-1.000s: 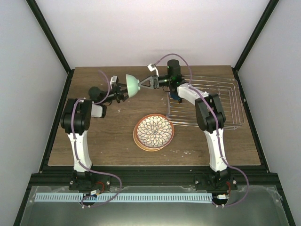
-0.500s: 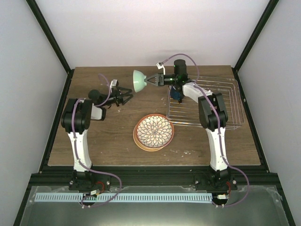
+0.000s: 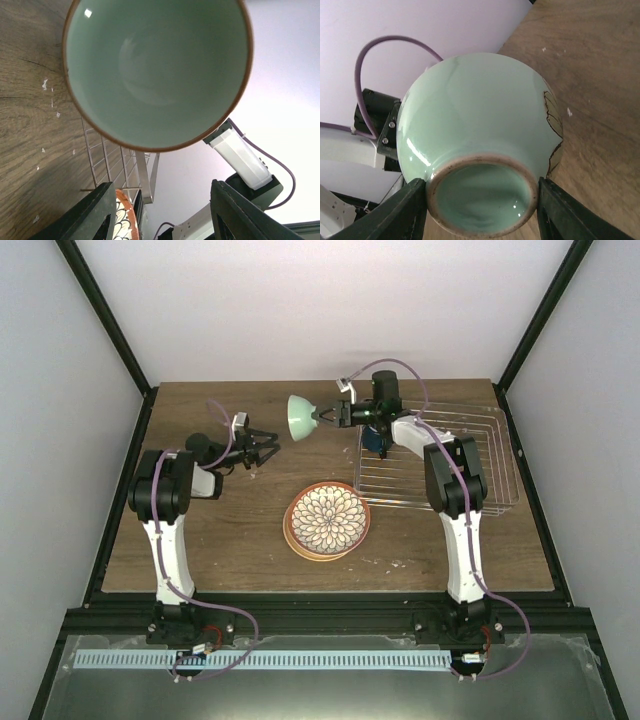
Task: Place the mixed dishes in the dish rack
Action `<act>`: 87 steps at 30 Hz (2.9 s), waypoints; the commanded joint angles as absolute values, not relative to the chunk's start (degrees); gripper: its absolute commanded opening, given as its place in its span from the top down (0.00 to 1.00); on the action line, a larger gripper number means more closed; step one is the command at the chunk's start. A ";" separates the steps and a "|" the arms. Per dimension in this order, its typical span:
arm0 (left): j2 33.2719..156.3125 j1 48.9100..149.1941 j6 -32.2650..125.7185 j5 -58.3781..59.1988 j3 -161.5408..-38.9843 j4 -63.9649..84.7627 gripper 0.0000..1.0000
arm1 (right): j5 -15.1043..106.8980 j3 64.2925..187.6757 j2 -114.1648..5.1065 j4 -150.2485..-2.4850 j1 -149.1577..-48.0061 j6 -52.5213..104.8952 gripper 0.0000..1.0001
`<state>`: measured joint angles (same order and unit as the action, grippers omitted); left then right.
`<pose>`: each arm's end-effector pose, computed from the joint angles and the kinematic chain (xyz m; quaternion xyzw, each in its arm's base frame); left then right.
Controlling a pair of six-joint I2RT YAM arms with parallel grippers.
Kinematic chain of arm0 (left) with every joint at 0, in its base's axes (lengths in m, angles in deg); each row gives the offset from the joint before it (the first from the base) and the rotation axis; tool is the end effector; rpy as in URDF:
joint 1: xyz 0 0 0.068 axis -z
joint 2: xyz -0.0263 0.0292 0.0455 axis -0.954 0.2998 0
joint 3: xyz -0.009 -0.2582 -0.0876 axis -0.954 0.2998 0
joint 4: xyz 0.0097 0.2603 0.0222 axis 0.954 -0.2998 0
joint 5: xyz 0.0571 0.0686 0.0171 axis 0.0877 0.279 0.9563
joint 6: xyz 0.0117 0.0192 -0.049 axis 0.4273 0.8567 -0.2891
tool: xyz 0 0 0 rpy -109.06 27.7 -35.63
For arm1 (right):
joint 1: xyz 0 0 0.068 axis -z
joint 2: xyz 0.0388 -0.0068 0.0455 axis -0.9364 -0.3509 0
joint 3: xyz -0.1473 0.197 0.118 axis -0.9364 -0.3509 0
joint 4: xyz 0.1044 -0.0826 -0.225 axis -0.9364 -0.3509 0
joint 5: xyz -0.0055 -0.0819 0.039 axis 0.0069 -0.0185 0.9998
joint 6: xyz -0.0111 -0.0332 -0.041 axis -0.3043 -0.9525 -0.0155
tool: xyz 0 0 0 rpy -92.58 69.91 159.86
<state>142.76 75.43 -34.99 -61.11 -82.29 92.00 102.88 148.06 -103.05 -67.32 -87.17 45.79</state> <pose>0.3896 -0.0531 0.1479 -0.0376 0.6747 -0.7166 0.1728 0.4759 0.1858 0.2030 -0.2388 0.7268 0.5884 0.2619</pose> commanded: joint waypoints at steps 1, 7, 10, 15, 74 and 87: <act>142.77 75.10 -31.27 -61.84 -81.47 92.79 0.46 | 102.42 145.71 -95.26 -68.65 -87.00 42.17 0.55; 138.04 74.71 -18.21 -60.72 -80.43 74.97 0.44 | 99.75 142.84 -88.99 -74.49 -86.42 38.21 0.55; 134.13 74.49 -3.92 -58.81 -81.95 56.58 0.44 | 98.37 142.65 -86.33 -77.91 -86.05 36.44 0.55; 127.29 74.18 22.55 -49.42 -90.17 16.69 0.43 | 95.81 143.47 -82.42 -85.26 -85.32 33.45 0.55; 115.78 71.10 41.28 -19.75 -98.51 -20.85 0.48 | 57.33 131.79 -72.83 -121.16 -79.76 30.38 0.53; 115.43 71.15 42.83 -17.26 -98.50 -22.82 0.47 | 53.10 138.85 -77.04 -126.81 -79.86 28.00 0.53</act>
